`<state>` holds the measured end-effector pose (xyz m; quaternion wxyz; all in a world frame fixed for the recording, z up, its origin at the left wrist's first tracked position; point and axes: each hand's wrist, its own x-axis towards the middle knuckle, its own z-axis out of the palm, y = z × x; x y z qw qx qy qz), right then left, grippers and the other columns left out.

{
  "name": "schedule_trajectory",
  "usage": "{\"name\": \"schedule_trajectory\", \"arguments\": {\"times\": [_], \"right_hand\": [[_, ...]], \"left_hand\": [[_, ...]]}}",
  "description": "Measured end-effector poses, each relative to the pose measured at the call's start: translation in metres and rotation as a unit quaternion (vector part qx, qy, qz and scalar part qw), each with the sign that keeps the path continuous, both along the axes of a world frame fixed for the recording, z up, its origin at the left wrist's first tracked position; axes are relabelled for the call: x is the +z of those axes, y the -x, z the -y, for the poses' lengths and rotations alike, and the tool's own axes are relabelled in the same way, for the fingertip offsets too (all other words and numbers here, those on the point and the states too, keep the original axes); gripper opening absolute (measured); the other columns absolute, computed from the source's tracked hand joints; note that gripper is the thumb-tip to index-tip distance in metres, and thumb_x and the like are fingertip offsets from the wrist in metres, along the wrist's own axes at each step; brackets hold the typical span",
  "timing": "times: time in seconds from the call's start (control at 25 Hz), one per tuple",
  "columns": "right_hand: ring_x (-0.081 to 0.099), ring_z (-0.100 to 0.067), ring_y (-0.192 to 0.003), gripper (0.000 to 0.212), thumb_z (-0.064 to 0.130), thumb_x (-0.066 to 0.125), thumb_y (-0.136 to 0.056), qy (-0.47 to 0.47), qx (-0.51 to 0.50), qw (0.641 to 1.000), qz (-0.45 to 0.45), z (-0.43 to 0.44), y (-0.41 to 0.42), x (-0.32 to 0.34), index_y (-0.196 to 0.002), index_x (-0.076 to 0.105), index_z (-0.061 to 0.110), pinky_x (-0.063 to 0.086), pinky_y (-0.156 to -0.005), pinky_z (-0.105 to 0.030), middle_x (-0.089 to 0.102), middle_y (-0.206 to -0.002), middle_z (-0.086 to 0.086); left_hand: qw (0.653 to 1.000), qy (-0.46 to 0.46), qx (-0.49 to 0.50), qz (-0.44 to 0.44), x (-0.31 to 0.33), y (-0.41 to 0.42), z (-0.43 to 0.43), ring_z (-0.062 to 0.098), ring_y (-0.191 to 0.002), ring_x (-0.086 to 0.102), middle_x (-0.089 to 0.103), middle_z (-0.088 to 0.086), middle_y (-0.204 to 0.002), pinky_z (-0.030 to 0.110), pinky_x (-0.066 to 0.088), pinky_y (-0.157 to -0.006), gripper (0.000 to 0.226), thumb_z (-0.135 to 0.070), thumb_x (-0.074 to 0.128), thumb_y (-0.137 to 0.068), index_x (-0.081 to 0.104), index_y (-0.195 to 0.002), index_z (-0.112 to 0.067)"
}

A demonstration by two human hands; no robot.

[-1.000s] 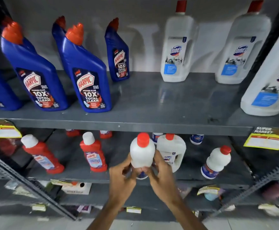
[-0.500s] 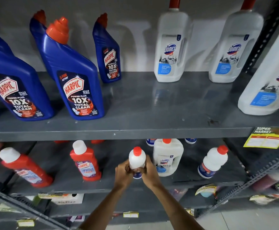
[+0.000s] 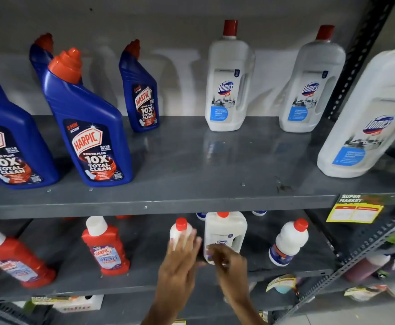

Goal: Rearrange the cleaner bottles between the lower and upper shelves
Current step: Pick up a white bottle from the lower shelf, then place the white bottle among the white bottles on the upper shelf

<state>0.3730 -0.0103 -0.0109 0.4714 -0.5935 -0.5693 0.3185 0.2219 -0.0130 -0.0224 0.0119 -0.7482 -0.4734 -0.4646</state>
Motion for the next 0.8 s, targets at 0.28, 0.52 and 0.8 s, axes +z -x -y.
{"name": "schedule_trajectory", "arguments": {"times": [0.28,0.52,0.8], "right_hand": [[0.040,-0.007,-0.134,0.071,0.016,0.071,-0.085,-0.004,-0.043,0.997,0.061,-0.049,-0.071,-0.006,-0.145,0.034,0.023,0.034,-0.110,-0.027,0.038,-0.145,0.014],[0.065,-0.026,-0.108,0.039,0.007,0.064,-0.083,0.052,0.066,0.995,0.053,-0.057,-0.086,-0.002,-0.105,0.046,0.032,0.051,-0.075,-0.011,0.067,-0.111,-0.001],[0.067,-0.008,-0.095,0.038,-0.004,0.058,-0.090,-0.061,0.126,0.988,0.059,0.053,-0.102,0.102,-0.112,0.055,0.027,0.055,-0.075,-0.024,0.070,-0.099,0.014]], "left_hand": [[0.923,0.281,-0.006,0.263,0.032,-0.077,-0.036,-0.002,-0.122,0.054,0.053,-0.017,-0.135,0.008,0.033,-0.107,0.072,0.005,0.058,-0.087,0.031,-0.149,-0.020],[0.875,0.387,0.039,0.289,0.026,-0.076,-0.055,0.033,-0.101,0.068,0.072,0.009,-0.099,0.040,0.055,-0.088,0.034,0.009,0.055,-0.079,0.061,-0.104,-0.014],[0.944,0.256,0.031,0.204,0.115,-0.055,0.063,-0.009,-0.061,0.063,0.072,-0.028,-0.073,0.000,0.043,-0.060,0.049,-0.004,0.070,-0.073,0.069,-0.112,-0.033]]}}
